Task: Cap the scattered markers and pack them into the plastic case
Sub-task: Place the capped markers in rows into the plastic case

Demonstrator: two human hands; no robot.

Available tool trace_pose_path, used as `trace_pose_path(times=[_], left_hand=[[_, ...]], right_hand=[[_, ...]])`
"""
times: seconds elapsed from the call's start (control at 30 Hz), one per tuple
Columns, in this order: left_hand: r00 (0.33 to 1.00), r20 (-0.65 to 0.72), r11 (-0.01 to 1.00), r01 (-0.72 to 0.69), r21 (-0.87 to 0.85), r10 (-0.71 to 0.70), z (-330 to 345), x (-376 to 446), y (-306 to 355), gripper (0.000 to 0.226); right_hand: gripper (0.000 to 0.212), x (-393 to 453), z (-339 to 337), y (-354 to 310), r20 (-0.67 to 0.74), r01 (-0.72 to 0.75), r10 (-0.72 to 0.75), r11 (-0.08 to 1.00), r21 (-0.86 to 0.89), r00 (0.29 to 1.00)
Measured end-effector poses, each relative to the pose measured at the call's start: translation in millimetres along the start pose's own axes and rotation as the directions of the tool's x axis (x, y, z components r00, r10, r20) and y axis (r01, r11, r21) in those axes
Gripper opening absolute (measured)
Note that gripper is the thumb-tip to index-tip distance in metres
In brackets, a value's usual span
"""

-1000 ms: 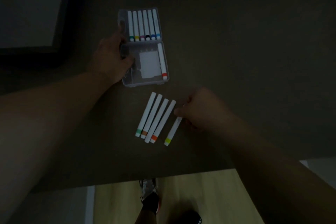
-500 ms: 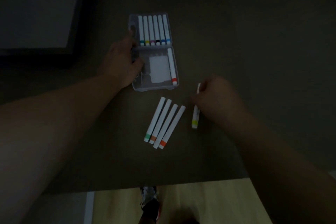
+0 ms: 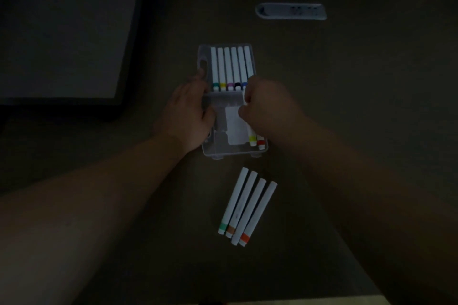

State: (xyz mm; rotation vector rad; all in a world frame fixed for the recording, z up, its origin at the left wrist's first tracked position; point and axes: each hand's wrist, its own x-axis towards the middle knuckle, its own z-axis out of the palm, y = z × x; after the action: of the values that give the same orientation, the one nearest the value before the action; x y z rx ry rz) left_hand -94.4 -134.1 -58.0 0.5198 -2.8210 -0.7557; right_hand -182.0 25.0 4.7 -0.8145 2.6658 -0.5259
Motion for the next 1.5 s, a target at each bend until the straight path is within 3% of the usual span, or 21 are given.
trace_pose_path(times=[0.2,0.3,0.43,0.57,0.87,1.13,1.37,1.5], left_hand=[[1.0,0.007,1.0,-0.024,-0.01,0.024,1.6,1.6,-4.1,0.036],[1.0,0.008,1.0,-0.024,0.005,0.024,1.0,1.6,-4.3,0.045],[0.999,0.018,0.999,-0.036,0.004,0.036,-2.3,1.7,-3.0,0.037],[1.0,0.019,1.0,-0.013,-0.005,0.013,-2.2,1.7,-2.3,0.044],[1.0,0.011,1.0,-0.024,-0.008,0.024,-1.3,3.0,-5.4,0.031],[1.0,-0.005,1.0,0.018,0.012,-0.018,-1.1,-2.6,3.7,0.031],[1.0,-0.007,1.0,0.021,-0.023,-0.021,-2.6,-6.6,7.3,0.036],[0.999,-0.031,1.0,0.027,0.016,-0.026,-0.4,-7.3,6.5,0.046]], right_hand=[[0.031,2.6,13.1,6.4,0.018,-0.002,0.004,0.996,-0.084,1.0],[0.034,2.8,15.2,7.0,0.023,-0.004,0.007,0.994,-0.105,1.0],[0.025,6.5,17.1,8.6,0.072,-0.027,0.036,0.993,-0.118,0.997],[0.023,8.8,17.3,7.3,0.108,-0.069,0.077,0.995,-0.078,0.991],[0.013,-45.4,-2.2,17.4,0.099,-0.199,0.186,0.97,0.142,0.978],[0.013,-106.4,11.0,18.9,0.215,-0.325,0.27,0.9,0.289,0.939],[0.011,-143.3,22.5,15.1,0.341,-0.347,0.258,0.909,0.231,0.904],[0.024,-148.7,32.4,14.4,0.376,-0.369,0.284,0.913,0.176,0.882]])
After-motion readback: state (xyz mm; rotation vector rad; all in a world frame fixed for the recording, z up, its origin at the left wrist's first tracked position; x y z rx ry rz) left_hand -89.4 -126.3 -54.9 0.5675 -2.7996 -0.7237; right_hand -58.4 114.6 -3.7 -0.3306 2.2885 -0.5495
